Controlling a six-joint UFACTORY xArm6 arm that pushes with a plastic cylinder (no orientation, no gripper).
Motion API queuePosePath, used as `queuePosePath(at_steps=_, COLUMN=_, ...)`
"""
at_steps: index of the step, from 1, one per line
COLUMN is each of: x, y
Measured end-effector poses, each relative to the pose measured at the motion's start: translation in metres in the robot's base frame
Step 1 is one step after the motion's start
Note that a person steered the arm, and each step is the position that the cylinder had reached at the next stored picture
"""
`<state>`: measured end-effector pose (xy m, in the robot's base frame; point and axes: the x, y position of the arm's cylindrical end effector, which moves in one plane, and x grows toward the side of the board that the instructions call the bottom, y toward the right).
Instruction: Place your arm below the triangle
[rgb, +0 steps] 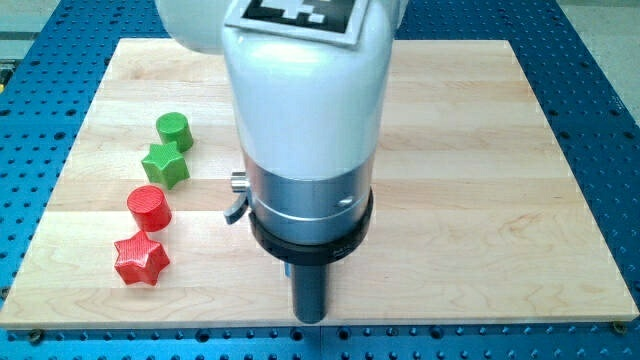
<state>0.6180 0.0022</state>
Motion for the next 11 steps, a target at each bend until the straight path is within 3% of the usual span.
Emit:
queuePosePath(at_steps=1, x=0.000, y=0.032)
queuePosePath(at_steps=8, x=0.001, y=0.026)
queuePosePath(at_steps=11, x=0.000, y=-0.039)
